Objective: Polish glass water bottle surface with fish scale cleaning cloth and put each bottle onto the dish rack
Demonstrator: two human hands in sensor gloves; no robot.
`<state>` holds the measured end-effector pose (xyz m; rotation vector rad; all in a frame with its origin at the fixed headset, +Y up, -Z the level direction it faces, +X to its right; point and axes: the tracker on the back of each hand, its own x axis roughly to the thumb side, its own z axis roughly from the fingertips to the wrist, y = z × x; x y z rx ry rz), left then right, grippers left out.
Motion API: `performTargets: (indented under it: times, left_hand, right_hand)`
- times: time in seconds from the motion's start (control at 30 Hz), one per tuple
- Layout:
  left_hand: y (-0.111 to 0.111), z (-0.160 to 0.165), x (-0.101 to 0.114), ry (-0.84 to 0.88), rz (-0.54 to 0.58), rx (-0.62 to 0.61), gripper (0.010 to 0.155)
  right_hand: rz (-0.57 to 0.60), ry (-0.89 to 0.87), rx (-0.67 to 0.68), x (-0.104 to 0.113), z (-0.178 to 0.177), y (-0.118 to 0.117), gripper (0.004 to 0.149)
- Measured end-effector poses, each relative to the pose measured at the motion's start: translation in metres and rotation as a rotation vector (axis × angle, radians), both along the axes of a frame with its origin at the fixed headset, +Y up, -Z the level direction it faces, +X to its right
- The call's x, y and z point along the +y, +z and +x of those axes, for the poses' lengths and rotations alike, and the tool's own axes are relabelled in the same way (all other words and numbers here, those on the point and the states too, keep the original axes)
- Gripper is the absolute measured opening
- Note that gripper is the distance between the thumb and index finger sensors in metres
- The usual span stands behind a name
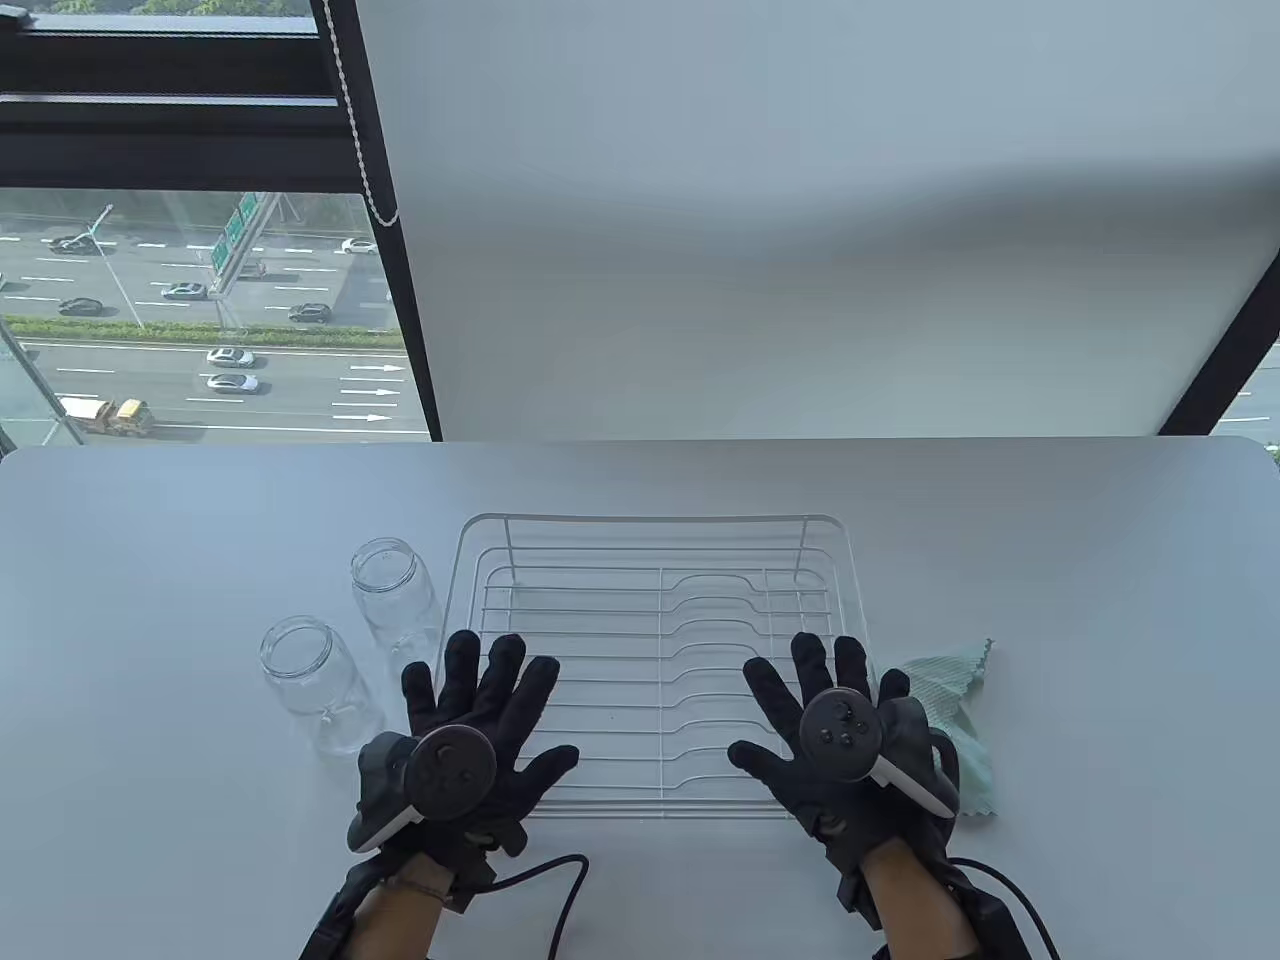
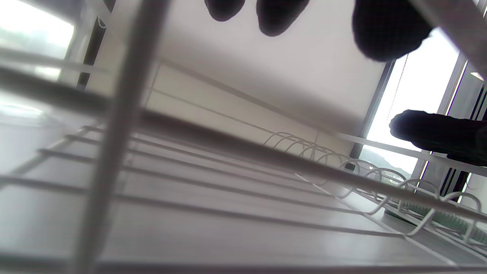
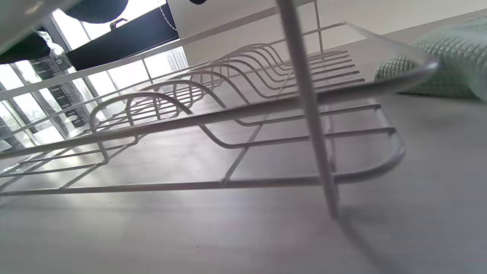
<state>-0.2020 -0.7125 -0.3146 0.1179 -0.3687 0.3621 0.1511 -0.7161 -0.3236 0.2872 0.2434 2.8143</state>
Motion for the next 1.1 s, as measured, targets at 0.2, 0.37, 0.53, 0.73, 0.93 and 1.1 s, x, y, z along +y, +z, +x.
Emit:
performTargets:
  times: [0.2, 0.37, 0.53, 0.73, 0.93, 1.1]
  left_hand:
    - [0.000, 0.000, 0.000, -0.001, 0.003, 0.000, 0.080]
    - [0.000, 0.000, -0.001, 0.002, 0.001, -0.002, 0.080]
    - [0.000, 0.000, -0.001, 0.004, -0.002, -0.005, 0.080]
    - [0.000, -0.001, -0.001, 0.005, -0.007, -0.010, 0.080]
    - [-0.001, -0.001, -0.001, 0.008, -0.012, -0.014, 0.080]
    - [-0.001, -0.001, -0.001, 0.010, -0.013, -0.015, 0.080]
  right_hand:
    - [0.004, -0.002, 0.000, 0.000, 0.000, 0.000, 0.075]
    - [0.002, -0.002, 0.000, -0.001, 0.000, 0.000, 0.075]
    - [-0.004, -0.001, 0.000, -0.001, 0.000, 0.000, 0.076]
    - [0.172, -0.154, -0.190, 0.014, 0.025, 0.001, 0.076]
    - [0.247, -0.344, -0.558, 0.012, 0.122, 0.004, 0.069]
    - [-0.054, -0.250, -0.545, -0.031, 0.137, -0.016, 0.072]
